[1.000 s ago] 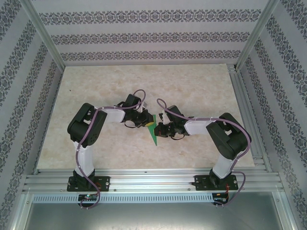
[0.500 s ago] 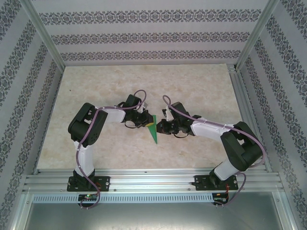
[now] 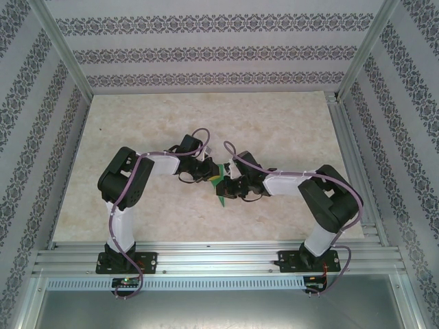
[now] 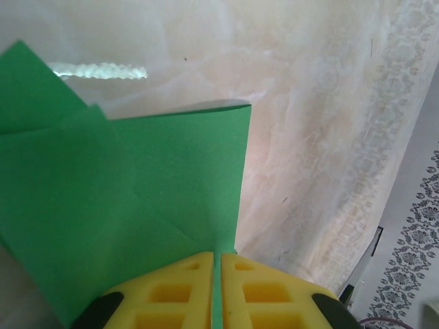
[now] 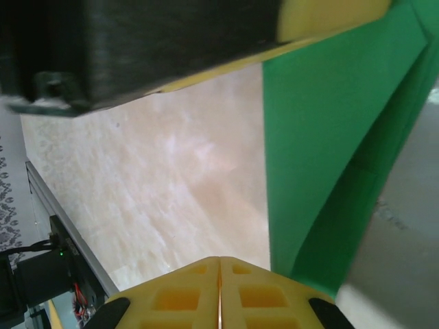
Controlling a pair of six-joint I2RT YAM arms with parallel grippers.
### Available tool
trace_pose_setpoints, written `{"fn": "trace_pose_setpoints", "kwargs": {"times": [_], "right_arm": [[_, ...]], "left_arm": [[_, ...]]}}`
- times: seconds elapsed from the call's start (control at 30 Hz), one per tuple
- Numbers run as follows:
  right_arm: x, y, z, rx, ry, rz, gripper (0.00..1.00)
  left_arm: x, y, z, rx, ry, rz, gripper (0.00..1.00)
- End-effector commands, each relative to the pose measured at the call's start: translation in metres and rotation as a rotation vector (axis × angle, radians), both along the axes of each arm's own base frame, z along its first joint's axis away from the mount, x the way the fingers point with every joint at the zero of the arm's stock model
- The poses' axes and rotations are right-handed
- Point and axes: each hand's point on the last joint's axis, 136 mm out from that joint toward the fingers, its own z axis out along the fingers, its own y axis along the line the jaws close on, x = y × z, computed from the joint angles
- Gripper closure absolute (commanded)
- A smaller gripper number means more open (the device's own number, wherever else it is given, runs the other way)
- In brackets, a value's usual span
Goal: Fold a paper plane with a square sheet of paper (pick it up from the middle)
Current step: Fold the wing for the fifth time at the center of the table.
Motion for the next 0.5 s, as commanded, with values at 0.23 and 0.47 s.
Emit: {"fn": "trace_pose_setpoints", "kwargs": {"times": [0.23,0.47], "right_arm": [[-0.008,-0.006,-0.028,0.072,0.083,-0.046,0.91],[-0.009,-0.004,-0.026,0.108,0.099,-0.054,0.91]], "left_arm": [[-0.004,0.007,-0.017,0.064,0.026,-0.010,0.86],[-0.004,0.008,-0.017,0.073,0.025,-0.005,0.86]]}}
